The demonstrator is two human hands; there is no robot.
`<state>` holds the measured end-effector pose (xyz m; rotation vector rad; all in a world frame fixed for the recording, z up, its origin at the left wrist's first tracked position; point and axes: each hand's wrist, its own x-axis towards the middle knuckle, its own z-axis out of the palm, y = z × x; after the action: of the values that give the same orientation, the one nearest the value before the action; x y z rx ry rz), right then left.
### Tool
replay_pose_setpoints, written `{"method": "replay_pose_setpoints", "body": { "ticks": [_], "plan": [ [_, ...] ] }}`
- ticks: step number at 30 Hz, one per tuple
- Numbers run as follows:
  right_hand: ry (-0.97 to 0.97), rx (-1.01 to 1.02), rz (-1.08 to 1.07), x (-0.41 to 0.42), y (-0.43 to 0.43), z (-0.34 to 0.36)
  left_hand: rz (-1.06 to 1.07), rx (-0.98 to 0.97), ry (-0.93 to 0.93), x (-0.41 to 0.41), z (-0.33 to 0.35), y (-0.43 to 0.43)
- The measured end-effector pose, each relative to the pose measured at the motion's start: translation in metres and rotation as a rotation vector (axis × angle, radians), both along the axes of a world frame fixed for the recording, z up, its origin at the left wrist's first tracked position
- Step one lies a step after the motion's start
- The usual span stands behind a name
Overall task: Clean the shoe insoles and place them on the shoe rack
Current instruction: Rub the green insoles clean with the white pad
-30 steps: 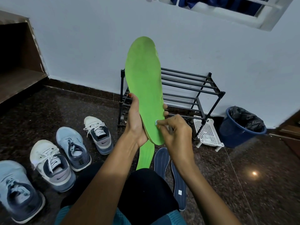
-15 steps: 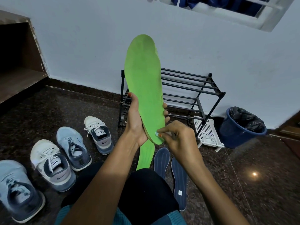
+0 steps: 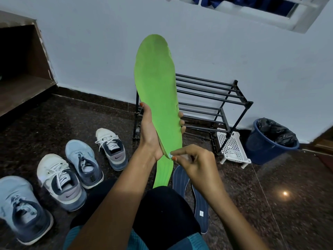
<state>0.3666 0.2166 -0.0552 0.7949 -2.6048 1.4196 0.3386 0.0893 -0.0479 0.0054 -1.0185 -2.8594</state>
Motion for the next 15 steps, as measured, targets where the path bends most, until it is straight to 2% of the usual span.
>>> {"method": "replay_pose_setpoints", "body": {
  "ticks": [2, 5, 15],
  "plan": [
    [-0.048, -0.065, 0.008, 0.003, -0.003, 0.001, -0.002, 0.024, 0.010, 0.000, 0.000, 0.000],
    [-0.019, -0.100, 0.012, 0.006, -0.008, 0.001, -0.011, 0.053, 0.015, 0.000, 0.002, 0.000],
    [0.389, 0.085, -0.050, -0.019, 0.009, 0.001, -0.028, 0.038, 0.028, 0.000, 0.001, -0.004]
  ]
}}
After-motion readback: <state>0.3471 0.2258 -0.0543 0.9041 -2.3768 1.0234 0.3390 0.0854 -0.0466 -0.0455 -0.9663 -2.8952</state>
